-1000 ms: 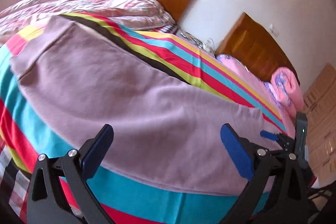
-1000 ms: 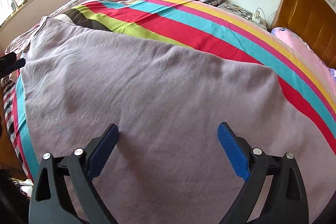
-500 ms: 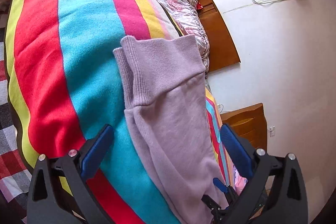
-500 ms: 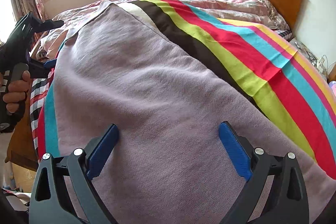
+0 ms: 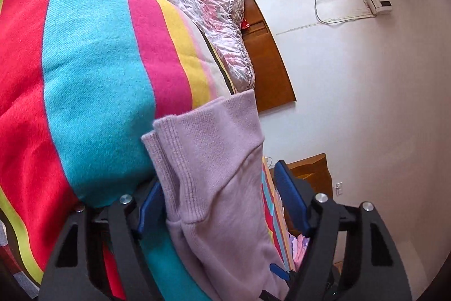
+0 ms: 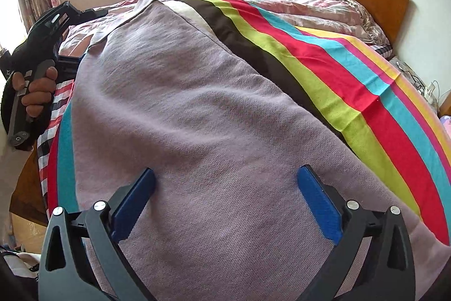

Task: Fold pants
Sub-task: 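Grasp the sweatpants cuffs with the left gripper and lift them, then fold the cuffs over the pants and open the left gripper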

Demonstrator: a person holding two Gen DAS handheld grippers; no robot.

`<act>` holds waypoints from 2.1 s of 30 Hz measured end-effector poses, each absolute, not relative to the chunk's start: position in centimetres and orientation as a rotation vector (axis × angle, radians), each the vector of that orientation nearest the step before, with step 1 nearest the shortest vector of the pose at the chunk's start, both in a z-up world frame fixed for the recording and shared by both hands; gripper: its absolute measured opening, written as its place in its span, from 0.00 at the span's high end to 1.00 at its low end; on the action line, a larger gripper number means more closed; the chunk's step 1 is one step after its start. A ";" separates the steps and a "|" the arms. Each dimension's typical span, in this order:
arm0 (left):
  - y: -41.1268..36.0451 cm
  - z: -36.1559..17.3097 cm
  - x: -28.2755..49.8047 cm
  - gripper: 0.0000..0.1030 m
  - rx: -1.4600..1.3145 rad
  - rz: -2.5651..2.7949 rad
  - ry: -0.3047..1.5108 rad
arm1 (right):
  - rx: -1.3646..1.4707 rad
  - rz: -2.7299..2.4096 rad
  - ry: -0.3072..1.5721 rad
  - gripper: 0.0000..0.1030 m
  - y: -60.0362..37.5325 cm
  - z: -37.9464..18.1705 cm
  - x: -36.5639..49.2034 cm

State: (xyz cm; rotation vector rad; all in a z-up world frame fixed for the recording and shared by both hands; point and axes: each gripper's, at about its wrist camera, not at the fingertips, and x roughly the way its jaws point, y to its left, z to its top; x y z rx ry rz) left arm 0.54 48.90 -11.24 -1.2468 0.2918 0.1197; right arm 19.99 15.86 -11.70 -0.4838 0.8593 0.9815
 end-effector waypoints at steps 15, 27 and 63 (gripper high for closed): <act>45.1 -3.1 1.3 0.90 -0.970 0.271 0.289 | -0.320 0.994 0.832 0.06 13.5 -10.2 21.1; 4.2 6.5 11.9 0.82 -0.010 -0.387 0.466 | 0.242 0.400 0.473 0.06 -17.5 1.7 22.4; 19.0 -5.9 10.7 0.10 -0.098 -0.024 0.770 | 0.124 0.540 0.955 0.33 -13.0 -8.6 11.9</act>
